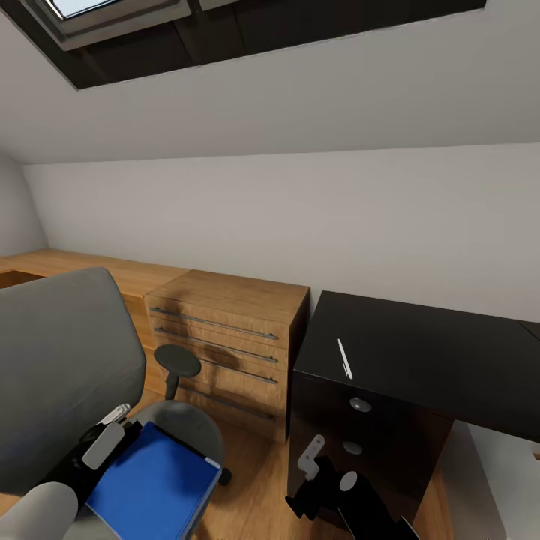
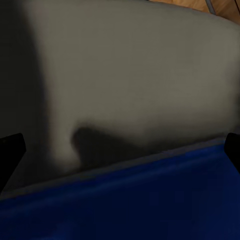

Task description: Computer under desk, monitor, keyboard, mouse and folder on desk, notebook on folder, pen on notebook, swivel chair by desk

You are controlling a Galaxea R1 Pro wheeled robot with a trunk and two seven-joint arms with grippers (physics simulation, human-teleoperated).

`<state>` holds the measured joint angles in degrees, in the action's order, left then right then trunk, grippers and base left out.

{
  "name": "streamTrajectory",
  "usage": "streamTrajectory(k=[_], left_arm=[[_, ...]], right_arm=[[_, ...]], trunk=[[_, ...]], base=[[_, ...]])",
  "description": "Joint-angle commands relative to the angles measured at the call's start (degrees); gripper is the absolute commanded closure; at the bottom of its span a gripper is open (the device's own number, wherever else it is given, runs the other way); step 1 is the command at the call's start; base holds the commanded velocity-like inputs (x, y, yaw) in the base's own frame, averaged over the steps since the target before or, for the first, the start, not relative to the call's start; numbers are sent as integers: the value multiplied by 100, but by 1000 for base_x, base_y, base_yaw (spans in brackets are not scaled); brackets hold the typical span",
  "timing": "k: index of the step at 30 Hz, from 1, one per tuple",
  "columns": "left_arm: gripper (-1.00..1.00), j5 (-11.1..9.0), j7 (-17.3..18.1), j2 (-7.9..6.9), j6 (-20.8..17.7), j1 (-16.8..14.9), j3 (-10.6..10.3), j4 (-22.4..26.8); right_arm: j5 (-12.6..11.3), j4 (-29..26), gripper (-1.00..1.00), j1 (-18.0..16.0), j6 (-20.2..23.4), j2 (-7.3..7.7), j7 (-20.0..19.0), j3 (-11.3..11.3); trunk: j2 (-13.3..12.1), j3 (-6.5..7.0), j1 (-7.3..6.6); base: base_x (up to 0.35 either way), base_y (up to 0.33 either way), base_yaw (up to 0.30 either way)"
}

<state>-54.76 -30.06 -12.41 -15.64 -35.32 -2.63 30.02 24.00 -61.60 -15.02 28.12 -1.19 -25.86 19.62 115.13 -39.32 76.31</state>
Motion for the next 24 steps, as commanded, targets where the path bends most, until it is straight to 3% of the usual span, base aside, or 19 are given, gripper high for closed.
streamTrajectory(k=[1,8,24], left_arm=[[-100,-33,-38,-7,-18,-2,-29,7],[-100,-35,-35,-2,-18,-2,-33,0],[-100,-28,-34,2,-18,-2,-46,3]], right_arm=[[61,-9,-100,-2,18,-3,-42,-2],[61,-9,-100,-1,18,-3,-42,-2],[55,-11,-100,-8,23,-4,-37,-7]], trunk=[[3,-6,-1],[3,-6,-1],[3,-6,-1]], base=[[-137,-110,0],[-123,-102,0],[-10,-8,0]])
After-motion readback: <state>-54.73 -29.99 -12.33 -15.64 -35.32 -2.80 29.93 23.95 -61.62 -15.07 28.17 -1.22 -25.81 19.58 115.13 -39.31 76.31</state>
